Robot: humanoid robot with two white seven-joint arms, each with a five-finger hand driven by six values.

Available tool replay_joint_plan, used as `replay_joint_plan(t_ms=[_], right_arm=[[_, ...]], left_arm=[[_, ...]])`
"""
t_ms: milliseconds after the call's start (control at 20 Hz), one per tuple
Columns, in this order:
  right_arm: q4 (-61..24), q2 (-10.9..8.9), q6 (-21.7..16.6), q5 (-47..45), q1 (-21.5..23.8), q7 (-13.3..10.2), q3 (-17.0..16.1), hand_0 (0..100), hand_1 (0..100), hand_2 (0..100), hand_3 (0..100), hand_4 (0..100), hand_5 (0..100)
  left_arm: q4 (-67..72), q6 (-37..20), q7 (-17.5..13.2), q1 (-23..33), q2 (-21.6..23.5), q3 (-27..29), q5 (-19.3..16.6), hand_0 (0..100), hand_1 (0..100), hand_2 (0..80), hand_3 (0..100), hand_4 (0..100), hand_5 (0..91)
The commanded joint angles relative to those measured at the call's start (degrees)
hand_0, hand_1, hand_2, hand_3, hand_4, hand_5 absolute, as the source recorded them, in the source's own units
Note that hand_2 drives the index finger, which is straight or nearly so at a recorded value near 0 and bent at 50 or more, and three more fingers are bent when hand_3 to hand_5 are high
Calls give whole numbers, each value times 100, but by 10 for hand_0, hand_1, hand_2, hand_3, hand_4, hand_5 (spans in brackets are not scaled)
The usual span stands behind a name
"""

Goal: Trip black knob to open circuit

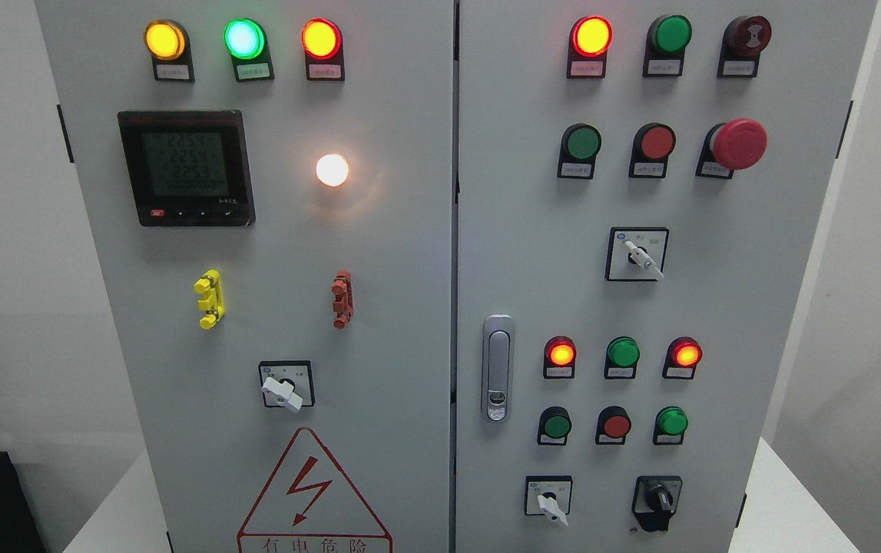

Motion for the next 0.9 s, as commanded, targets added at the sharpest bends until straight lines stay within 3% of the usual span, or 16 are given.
replay_joint_plan(t_ms=[0,852], right_arm=[[-266,-22,39,-26,-17,43,6,71,130,58,1000,1000,981],[-1154,-75,892,-26,-588,51,-64,82,117,53,1000,1000,981]], left_arm=[[-1,-17,1,-14,-9,7,14,120,389,0,0,0,0],[-1,-8,1,-14,-9,7,14,120,389,0,0,0,0]])
